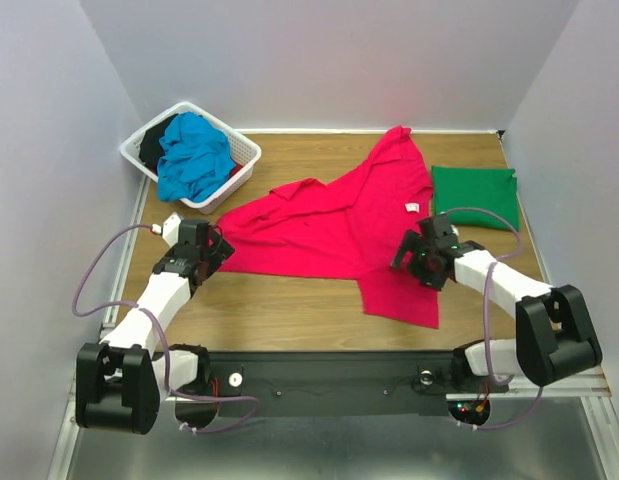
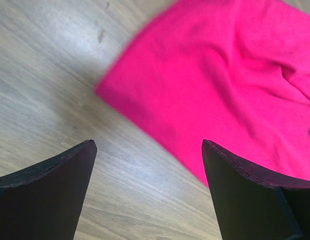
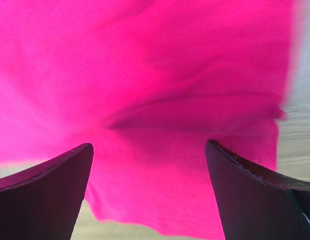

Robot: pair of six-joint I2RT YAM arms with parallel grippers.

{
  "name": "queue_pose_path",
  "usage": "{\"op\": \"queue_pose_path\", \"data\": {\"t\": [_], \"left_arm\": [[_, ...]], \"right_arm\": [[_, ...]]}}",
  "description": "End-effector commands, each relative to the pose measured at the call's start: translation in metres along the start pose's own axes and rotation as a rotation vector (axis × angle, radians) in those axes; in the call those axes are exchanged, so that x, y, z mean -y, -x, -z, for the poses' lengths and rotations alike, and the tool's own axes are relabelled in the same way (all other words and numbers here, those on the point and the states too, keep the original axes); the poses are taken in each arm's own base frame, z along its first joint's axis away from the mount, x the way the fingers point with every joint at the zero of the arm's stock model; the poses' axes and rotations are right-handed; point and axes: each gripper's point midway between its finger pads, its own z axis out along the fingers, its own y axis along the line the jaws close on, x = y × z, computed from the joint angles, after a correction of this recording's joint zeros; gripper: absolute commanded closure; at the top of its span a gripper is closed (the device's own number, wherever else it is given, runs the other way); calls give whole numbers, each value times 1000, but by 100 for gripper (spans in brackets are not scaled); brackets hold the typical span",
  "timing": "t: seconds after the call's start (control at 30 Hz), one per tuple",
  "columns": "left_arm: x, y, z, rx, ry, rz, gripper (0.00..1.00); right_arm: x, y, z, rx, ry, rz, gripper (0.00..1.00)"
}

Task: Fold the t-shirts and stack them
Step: Flatten the tshirt out

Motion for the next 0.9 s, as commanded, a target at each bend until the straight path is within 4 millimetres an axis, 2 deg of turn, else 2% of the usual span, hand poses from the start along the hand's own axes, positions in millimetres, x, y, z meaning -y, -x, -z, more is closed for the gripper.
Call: {"op": "queue_pose_path", "data": {"t": [0.0,0.1,0.27,0.37,0.6,0.67,0.73,0.87], "left_arm": [[-9,-10,-4,-13,18,29,2],[-9,-14,-8,-18,12,34,2],[-6,-28,-13,-80,-15,30,4],[-9,-41,-10,-124,-28,35,5],[-38,-56,-10,-142,79,55,7],[-36,-60,-11,-157,79,51,8],[-34,-62,-13,-169,79,46,13],[-27,-69,-19,-200,71,23,33]], "right_arm": [[53,18,-1,53,-135,-81,0],[45,29,4,75,-98,-51,0],[34,30,4,50,-56,-50,0],[24,34,10,60,-13,-51,0],[11,48,26,112,46,-54,0],[8,50,29,117,58,-58,0],[4,53,33,126,73,-60,0],[1,65,43,174,79,-71,0]]}}
